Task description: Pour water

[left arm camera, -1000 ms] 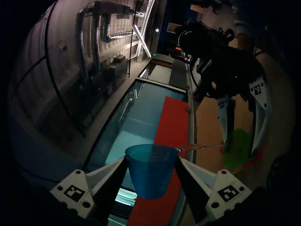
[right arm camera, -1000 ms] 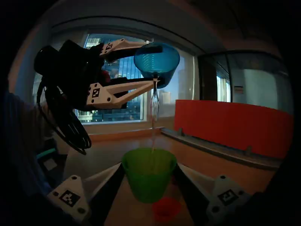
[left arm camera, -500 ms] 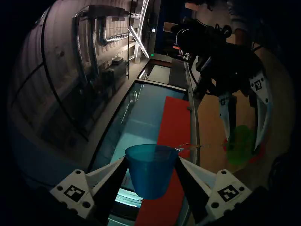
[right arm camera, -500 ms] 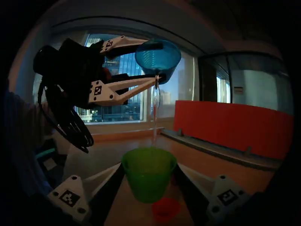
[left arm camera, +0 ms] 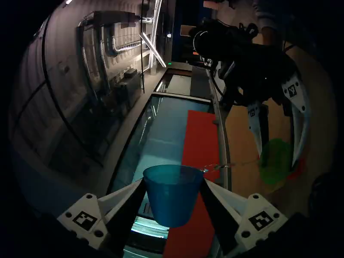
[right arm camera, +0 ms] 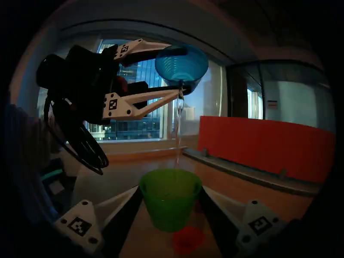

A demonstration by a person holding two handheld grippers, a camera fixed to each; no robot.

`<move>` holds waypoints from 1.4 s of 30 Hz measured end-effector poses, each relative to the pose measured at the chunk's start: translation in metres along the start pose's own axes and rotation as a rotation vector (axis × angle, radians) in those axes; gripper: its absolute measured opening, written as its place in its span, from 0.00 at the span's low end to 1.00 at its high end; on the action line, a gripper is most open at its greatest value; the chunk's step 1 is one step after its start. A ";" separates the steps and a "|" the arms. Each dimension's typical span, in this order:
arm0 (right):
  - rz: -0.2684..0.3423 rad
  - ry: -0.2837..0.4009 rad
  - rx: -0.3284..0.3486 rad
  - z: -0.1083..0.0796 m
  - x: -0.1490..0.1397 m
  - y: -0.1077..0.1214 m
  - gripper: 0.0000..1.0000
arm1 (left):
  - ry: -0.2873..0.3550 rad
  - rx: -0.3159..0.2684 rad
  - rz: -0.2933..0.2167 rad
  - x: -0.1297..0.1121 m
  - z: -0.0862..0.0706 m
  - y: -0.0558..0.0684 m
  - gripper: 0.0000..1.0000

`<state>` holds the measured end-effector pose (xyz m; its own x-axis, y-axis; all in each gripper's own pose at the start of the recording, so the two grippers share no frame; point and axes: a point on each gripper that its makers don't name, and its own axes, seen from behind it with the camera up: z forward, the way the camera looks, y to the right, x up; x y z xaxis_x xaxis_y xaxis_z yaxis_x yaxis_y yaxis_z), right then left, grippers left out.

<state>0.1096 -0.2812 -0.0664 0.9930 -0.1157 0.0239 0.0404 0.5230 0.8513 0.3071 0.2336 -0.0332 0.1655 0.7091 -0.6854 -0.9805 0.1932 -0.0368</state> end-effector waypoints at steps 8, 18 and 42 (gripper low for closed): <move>0.000 0.001 -0.003 0.000 0.000 0.000 0.91 | 0.001 -0.001 0.050 0.002 0.000 -0.002 0.86; 0.000 0.004 -0.006 0.001 0.002 0.001 0.91 | 0.002 0.003 0.130 0.006 0.000 -0.003 0.86; 0.007 0.013 -0.014 0.001 0.000 0.004 0.91 | 0.012 0.017 0.188 0.014 0.004 -0.004 0.86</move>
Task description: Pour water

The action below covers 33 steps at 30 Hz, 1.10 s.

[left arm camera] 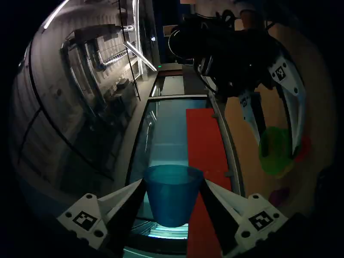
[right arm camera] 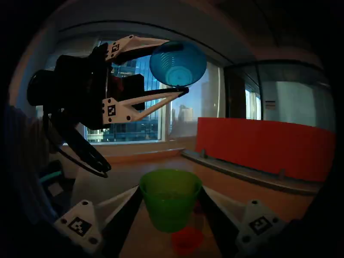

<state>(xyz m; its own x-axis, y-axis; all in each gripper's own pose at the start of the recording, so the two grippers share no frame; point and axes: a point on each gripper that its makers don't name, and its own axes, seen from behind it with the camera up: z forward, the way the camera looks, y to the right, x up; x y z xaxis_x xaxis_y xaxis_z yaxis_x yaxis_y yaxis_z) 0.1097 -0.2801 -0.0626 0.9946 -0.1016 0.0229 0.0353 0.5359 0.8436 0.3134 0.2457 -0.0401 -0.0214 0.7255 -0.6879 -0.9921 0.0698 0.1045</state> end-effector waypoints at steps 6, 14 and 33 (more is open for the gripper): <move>-0.001 0.001 -0.003 0.001 0.001 0.001 0.91 | 0.002 -0.002 -0.053 -0.001 0.000 0.002 0.86; -0.002 0.004 -0.009 0.000 0.003 0.003 0.91 | 0.012 -0.014 -0.296 -0.004 -0.001 0.009 0.86; 0.000 0.027 -0.019 -0.003 0.012 0.005 0.91 | 0.017 -0.039 -0.824 -0.016 -0.003 0.024 0.86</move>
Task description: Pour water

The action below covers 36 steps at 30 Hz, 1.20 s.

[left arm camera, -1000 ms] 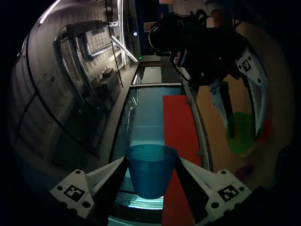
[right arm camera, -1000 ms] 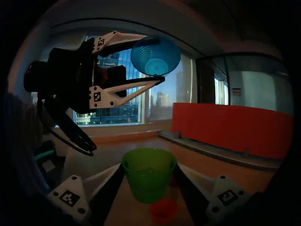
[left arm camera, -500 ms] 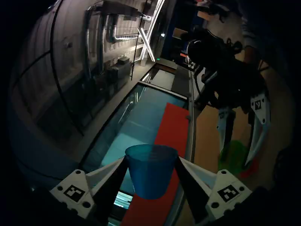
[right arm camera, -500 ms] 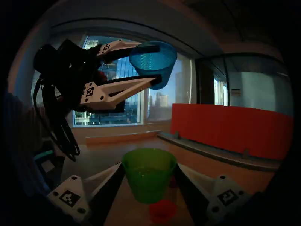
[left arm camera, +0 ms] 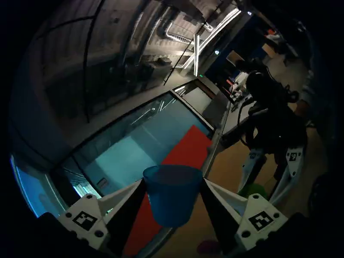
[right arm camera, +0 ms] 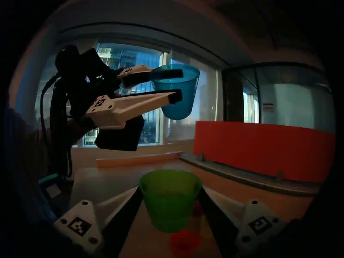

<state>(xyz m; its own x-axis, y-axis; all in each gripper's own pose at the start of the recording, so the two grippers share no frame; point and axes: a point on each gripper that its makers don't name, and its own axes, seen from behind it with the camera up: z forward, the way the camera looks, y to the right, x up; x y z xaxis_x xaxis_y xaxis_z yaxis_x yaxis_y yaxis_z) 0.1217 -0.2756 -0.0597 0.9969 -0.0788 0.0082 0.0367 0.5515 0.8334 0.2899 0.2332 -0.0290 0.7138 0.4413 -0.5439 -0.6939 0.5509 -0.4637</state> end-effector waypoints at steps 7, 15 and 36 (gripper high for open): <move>0.001 0.005 -0.008 -0.002 0.003 0.002 0.91 | 0.004 -0.011 -0.215 -0.010 -0.002 -0.001 0.86; 0.000 0.013 -0.012 -0.005 0.008 0.001 0.91 | -0.011 -0.021 -0.477 -0.030 0.000 -0.001 0.86; 0.002 0.004 -0.037 -0.011 0.007 0.013 0.91 | -0.060 -0.007 -0.612 -0.070 -0.008 0.003 0.86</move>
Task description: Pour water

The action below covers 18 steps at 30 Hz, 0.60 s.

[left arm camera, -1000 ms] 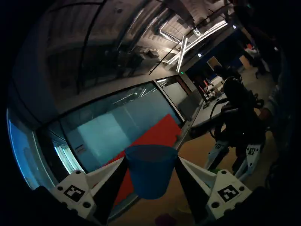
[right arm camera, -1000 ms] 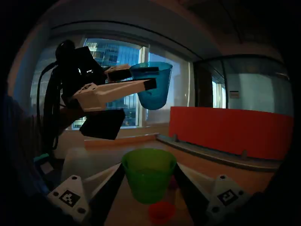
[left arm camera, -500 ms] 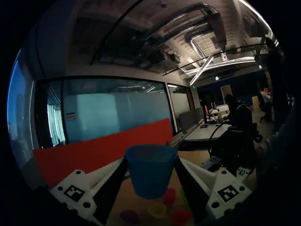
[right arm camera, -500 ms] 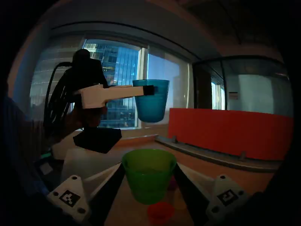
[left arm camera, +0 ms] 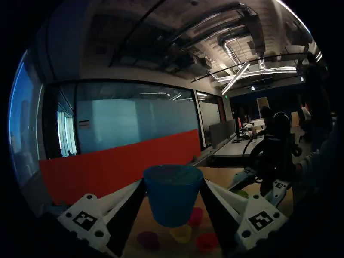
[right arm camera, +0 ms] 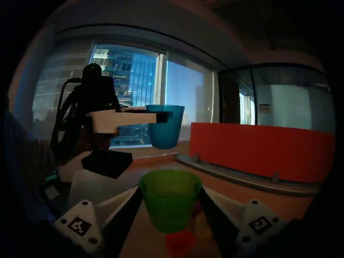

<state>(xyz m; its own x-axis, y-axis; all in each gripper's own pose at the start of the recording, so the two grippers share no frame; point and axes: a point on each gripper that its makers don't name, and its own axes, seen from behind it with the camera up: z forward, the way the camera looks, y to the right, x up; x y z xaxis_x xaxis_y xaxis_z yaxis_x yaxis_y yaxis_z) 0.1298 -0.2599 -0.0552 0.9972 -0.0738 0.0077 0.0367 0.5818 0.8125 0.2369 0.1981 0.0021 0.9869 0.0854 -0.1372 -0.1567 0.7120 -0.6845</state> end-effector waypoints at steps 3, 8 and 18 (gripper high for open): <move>0.001 -0.005 -0.013 -0.004 0.000 0.006 0.91 | -0.013 0.006 -0.011 -0.010 -0.004 -0.003 0.86; -0.004 -0.014 -0.040 -0.012 0.000 0.017 0.91 | -0.031 0.019 -0.028 -0.028 -0.010 -0.008 0.86; -0.001 -0.030 -0.108 -0.034 0.000 0.045 0.91 | -0.056 0.042 -0.079 -0.057 -0.025 -0.016 0.86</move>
<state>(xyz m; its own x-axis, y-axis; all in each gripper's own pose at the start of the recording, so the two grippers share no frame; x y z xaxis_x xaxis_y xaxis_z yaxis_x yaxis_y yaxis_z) 0.1340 -0.2067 -0.0386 0.9949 -0.0974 0.0261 0.0456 0.6658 0.7447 0.1825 0.1646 0.0034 0.9969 0.0654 -0.0427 -0.0773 0.7465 -0.6609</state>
